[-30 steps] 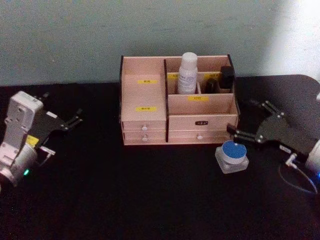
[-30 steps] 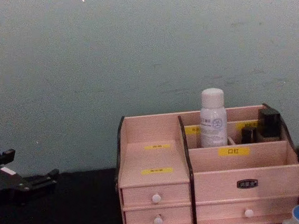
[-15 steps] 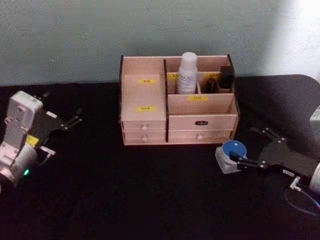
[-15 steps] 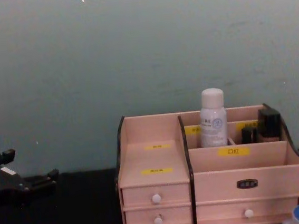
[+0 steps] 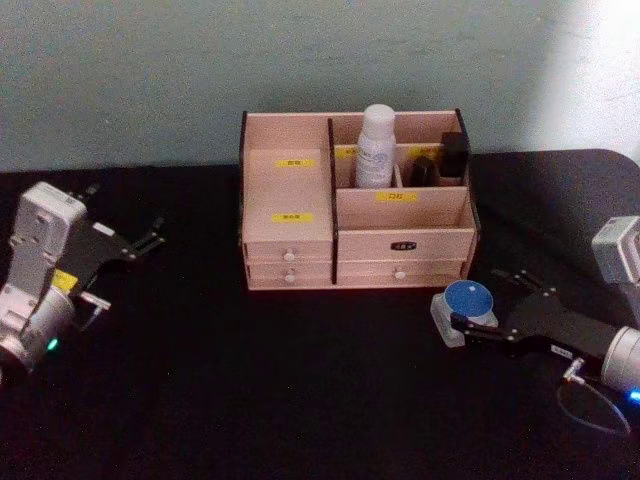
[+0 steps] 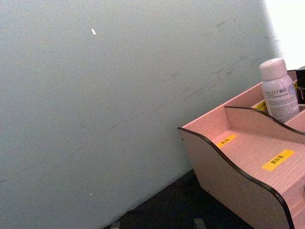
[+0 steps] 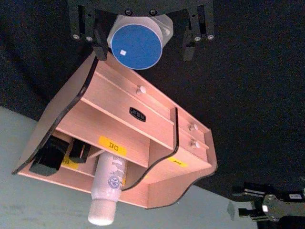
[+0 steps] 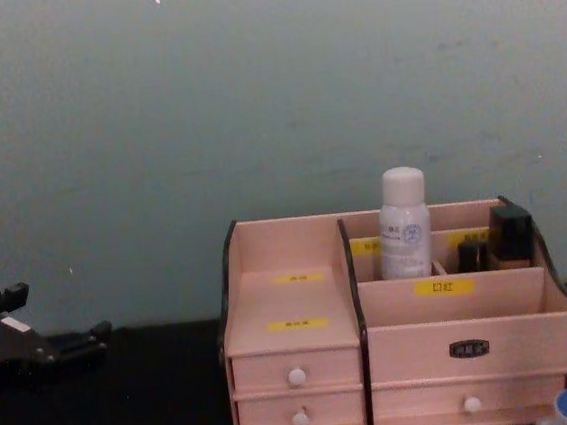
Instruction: Pick up the facial cleanser and watermelon frost from the table and place them into the tiered storage box.
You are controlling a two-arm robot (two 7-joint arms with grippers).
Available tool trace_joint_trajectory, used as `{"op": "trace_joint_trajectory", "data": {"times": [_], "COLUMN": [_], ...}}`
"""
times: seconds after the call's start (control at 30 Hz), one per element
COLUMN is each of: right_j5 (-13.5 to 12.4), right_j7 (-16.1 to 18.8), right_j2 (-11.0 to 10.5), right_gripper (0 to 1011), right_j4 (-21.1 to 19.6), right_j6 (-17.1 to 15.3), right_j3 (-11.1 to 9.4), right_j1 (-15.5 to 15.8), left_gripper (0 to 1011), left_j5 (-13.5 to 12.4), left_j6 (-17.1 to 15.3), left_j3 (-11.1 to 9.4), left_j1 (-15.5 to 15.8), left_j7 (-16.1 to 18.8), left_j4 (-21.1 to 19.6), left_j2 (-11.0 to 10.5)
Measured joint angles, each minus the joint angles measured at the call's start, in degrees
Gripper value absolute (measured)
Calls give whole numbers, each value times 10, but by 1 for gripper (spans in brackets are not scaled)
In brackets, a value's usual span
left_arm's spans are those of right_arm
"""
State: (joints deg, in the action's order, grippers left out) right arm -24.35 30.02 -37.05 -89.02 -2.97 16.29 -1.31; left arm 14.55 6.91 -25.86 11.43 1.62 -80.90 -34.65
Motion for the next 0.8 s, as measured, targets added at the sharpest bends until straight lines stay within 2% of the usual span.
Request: {"op": "trace_joint_trajectory", "data": {"times": [0.8], "right_j5": [-11], "right_j7": [2], "right_j2": [-7], "right_gripper": [1002], "right_j4": [18], "right_j6": [-55], "right_j3": [25], "right_j1": [-29], "left_gripper": [1001], "left_j5": [0], "left_j6": [0], "left_j3": [0], "left_j1": [0], "left_j7": [0], "left_j4": [0], "left_j2": [0]}}
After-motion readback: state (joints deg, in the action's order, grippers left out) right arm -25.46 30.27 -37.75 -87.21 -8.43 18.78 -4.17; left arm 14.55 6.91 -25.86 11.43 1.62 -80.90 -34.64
